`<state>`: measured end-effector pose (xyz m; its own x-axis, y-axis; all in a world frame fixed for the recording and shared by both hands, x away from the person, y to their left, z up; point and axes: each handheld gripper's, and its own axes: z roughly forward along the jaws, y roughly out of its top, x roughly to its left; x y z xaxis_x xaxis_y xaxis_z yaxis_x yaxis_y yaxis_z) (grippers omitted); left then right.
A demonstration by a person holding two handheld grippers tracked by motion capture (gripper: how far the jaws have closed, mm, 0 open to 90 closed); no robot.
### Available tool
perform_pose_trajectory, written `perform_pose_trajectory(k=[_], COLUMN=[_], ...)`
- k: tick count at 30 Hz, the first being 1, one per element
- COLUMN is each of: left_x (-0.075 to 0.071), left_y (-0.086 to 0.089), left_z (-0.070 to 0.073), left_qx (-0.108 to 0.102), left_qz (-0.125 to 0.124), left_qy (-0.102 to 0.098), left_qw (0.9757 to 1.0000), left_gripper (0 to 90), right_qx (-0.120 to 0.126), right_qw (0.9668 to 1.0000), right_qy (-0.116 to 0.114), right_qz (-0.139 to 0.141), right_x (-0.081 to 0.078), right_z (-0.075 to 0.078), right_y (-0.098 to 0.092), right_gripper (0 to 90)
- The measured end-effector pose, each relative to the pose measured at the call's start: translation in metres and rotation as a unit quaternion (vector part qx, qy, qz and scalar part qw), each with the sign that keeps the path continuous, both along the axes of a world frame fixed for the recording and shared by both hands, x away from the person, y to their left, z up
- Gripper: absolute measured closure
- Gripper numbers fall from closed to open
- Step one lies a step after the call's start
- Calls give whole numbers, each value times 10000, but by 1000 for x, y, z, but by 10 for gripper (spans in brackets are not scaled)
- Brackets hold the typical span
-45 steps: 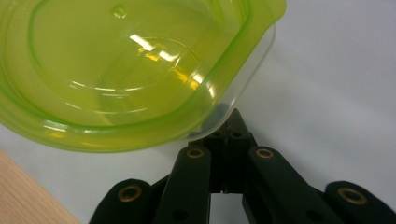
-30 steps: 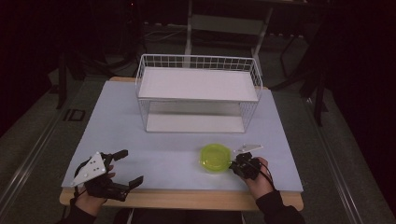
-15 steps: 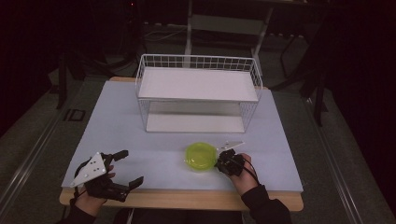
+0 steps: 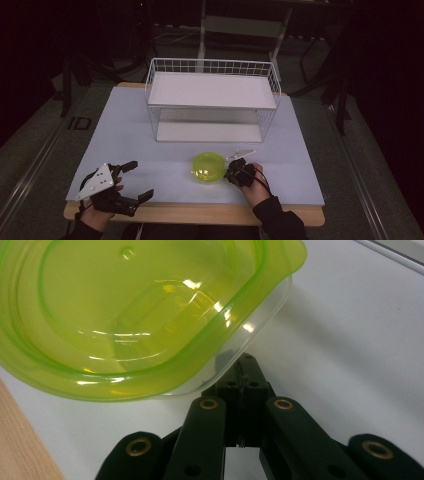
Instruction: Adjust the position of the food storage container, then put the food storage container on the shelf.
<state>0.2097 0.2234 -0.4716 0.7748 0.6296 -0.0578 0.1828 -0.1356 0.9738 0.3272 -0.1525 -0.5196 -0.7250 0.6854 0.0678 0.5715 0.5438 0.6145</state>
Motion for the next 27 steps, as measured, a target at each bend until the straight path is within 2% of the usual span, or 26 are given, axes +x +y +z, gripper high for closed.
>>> perform_pose_trajectory(k=[6, 11, 13, 16, 18, 20, 21, 23, 25, 27], left_x=[0, 0, 0, 1, 0, -1, -1, -2, -2, -1], left_y=[0, 0, 0, -1, -3, -7, -8, -10, -12, -14], left_z=[0, 0, 0, 0, 0, 1, 2, 4, 6, 9], left_qx=[-1, -2, 16, 65, 122, 162, 156, 142, 36, 12], left_qz=[-1, -10, -14, -19, -23, -126, -135, -163, -201, -258], left_qy=[1, 22, 22, 25, -6, -10, -36, -107, -113, -6], left_qw=[10000, 10000, 10000, 10000, 9999, 9998, 9998, 9997, 9997, 9997], left_gripper=[5, 5, 5, 5, 5, 5, 5, 5, 5, 5], right_qx=[10, -80, -155, -128, -63, -105, -60, -18, 54, 173], right_qw=[10000, 9999, 9996, 9990, 9985, 9972, 9967, 9956, 9948, 9938], right_qy=[30, -55, -203, -394, -518, -723, -796, -928, -1007, -1099], right_qz=[19, -34, -71, -152, -182, -151, -145, -140, -112, -87], right_x=[0, 0, -2, -7, -12, -20, -27, -35, -42, -49], right_z=[0, 3, 8, 20, 28, 37, 45, 52, 61, 71], right_y=[4, 1, -3, -12, -20, -28, -36, -43, -49, -55], right_gripper=[900, 883, 861, 824, 766, 715, 666, 636, 602, 538])
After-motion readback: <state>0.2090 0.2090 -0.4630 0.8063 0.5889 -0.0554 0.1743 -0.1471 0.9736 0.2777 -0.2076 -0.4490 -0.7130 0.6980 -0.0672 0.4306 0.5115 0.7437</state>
